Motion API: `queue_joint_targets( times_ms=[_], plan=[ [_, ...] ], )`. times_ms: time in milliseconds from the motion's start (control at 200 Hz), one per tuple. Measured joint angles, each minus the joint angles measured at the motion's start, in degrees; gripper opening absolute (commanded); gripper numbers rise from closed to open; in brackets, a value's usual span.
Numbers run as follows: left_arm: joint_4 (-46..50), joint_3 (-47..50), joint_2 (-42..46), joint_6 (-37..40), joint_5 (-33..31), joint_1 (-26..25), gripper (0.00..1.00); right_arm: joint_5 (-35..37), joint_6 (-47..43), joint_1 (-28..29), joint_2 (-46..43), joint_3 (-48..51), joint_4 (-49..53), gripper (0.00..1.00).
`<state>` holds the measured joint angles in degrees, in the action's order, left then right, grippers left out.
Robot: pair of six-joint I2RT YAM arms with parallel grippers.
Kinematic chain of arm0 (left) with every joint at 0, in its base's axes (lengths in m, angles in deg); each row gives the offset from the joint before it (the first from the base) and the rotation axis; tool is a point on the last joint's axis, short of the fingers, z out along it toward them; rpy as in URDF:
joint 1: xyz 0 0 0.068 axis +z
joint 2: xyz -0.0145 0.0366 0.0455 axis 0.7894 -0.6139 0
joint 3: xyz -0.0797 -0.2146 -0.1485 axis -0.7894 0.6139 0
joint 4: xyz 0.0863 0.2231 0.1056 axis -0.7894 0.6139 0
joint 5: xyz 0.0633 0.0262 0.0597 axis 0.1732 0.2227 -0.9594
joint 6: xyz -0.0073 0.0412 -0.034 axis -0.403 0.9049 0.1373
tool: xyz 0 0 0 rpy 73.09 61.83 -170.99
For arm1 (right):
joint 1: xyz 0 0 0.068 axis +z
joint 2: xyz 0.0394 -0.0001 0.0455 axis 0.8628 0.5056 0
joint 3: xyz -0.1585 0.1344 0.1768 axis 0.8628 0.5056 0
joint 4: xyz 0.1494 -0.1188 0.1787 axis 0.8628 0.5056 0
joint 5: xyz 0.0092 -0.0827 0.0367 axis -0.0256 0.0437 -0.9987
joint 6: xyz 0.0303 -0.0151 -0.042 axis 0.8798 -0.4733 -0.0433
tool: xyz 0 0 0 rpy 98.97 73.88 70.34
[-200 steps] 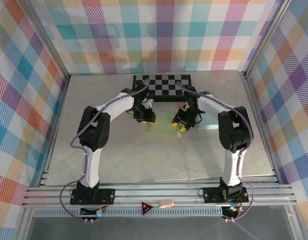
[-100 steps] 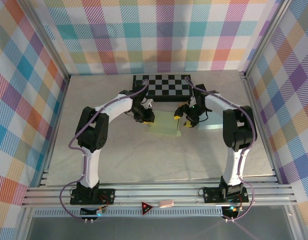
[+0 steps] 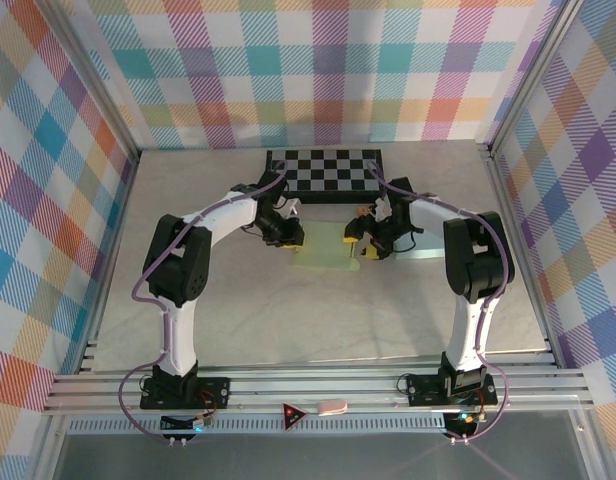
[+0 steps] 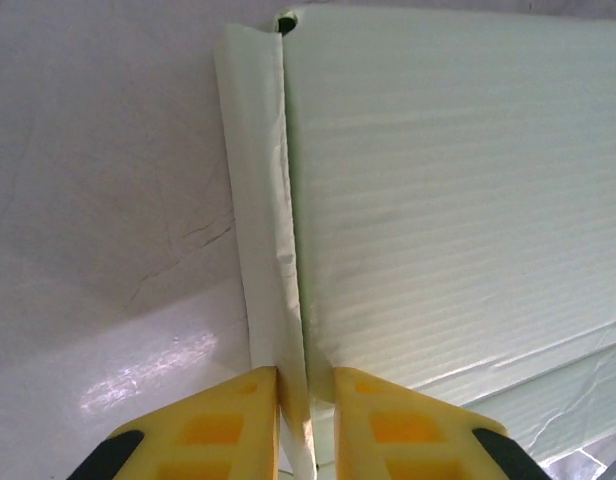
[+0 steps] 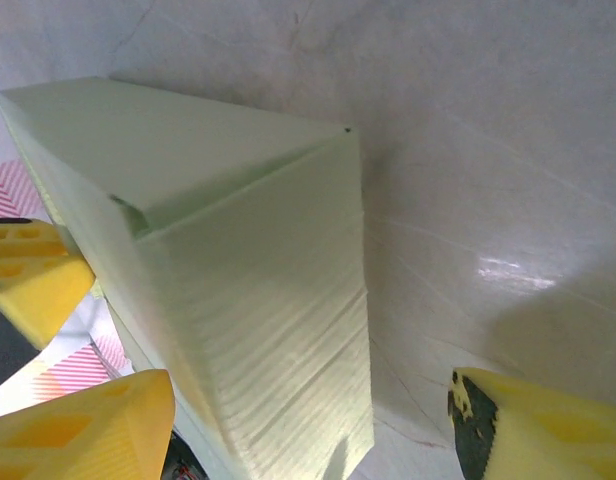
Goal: Fold the paper box
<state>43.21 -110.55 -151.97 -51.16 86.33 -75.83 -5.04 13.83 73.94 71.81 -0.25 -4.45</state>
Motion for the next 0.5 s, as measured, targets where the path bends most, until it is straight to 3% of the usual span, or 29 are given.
queue_joint_targets(
  times_ms=[500],
  plan=[
    [-5.7,5.6,1.7,-4.2,6.6,3.3,0.20,-11.1,10.8,1.6,0.0,5.2,-19.4,0.68]
  ],
)
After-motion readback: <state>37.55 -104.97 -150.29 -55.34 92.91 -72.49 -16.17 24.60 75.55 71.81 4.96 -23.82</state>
